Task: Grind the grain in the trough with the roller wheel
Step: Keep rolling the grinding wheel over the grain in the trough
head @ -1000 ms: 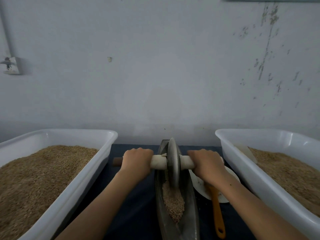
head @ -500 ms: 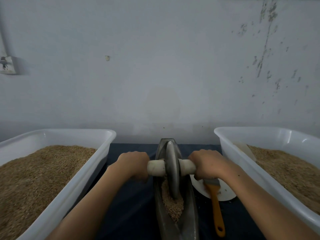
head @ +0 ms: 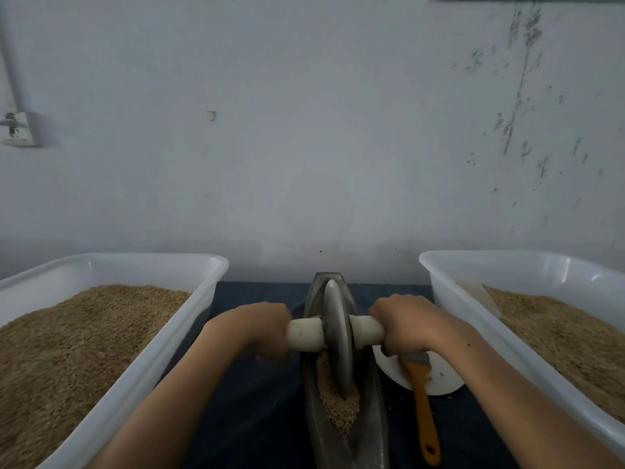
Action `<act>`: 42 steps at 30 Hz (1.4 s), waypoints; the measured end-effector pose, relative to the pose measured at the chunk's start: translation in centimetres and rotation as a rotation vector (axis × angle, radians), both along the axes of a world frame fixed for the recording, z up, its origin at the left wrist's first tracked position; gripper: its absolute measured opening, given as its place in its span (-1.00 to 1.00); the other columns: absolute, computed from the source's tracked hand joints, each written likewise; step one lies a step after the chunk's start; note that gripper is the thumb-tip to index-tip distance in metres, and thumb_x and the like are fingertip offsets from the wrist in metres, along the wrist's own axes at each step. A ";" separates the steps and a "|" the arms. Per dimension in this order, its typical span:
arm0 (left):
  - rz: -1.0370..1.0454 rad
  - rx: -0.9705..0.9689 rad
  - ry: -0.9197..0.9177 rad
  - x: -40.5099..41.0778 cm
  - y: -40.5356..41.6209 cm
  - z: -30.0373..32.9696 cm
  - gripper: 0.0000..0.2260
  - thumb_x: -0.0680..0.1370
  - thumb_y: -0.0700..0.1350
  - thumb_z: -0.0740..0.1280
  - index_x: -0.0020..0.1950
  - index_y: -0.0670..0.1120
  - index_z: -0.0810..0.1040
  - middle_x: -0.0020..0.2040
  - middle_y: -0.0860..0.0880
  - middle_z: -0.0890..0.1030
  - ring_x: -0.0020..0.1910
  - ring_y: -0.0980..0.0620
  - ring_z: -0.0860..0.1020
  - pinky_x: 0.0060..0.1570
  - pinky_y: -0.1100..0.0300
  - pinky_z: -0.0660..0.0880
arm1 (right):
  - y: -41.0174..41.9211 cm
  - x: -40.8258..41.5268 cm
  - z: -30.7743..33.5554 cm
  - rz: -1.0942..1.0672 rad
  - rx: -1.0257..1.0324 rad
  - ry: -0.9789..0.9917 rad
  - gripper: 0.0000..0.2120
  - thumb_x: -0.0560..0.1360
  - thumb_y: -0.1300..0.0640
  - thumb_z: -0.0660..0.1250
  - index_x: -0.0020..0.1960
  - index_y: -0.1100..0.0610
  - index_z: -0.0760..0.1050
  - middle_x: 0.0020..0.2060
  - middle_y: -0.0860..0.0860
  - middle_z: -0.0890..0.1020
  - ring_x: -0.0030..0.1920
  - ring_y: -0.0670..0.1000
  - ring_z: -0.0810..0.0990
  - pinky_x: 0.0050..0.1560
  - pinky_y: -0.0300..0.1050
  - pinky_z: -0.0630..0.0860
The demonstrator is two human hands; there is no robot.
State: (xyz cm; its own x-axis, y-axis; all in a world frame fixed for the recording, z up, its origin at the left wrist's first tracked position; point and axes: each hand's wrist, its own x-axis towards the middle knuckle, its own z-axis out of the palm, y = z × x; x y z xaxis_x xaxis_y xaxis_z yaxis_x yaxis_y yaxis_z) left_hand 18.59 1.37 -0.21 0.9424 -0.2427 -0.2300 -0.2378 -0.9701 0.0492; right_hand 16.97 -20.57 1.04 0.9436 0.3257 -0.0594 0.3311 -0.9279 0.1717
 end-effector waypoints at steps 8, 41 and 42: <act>0.037 0.107 -0.306 -0.2 -0.7 -0.4 -0.73 0.45 -0.05 0.39 0.12 -0.03 0.49 -0.03 -0.01 0.60 -0.06 0.01 0.56 -0.15 0.16 0.38 | 0.0 0.5 -0.9 -0.020 0.049 -0.124 -0.81 0.45 0.13 0.33 0.06 0.04 0.51 -0.08 0.00 0.61 -0.12 0.02 0.57 -0.27 -0.17 0.34; -0.006 0.112 -0.372 0.2 -0.5 -0.7 -0.65 0.44 0.01 0.40 0.19 -0.02 0.49 0.06 -0.03 0.59 0.02 -0.02 0.56 -0.12 0.16 0.38 | -0.4 1.0 -1.4 0.011 0.079 -0.173 -0.79 0.47 0.13 0.33 0.10 0.01 0.48 -0.03 0.00 0.61 -0.10 0.01 0.55 -0.22 -0.17 0.32; -0.005 0.104 -0.314 0.2 -0.4 -0.5 -0.62 0.42 0.01 0.42 0.20 -0.02 0.49 0.06 -0.03 0.59 0.03 -0.02 0.56 -0.12 0.16 0.39 | -0.4 0.9 -1.1 0.017 0.043 -0.120 -0.76 0.45 0.13 0.36 0.11 0.03 0.49 -0.05 0.00 0.60 -0.15 0.00 0.53 -0.29 -0.20 0.29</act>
State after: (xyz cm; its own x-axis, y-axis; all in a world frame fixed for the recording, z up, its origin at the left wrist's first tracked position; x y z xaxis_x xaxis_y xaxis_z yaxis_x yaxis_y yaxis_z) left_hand 18.77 0.94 -0.73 0.9700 -0.2382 0.0479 -0.2307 -0.9648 -0.1266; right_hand 17.85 -20.96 -0.01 0.9375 0.3412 0.0682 0.3259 -0.9297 0.1714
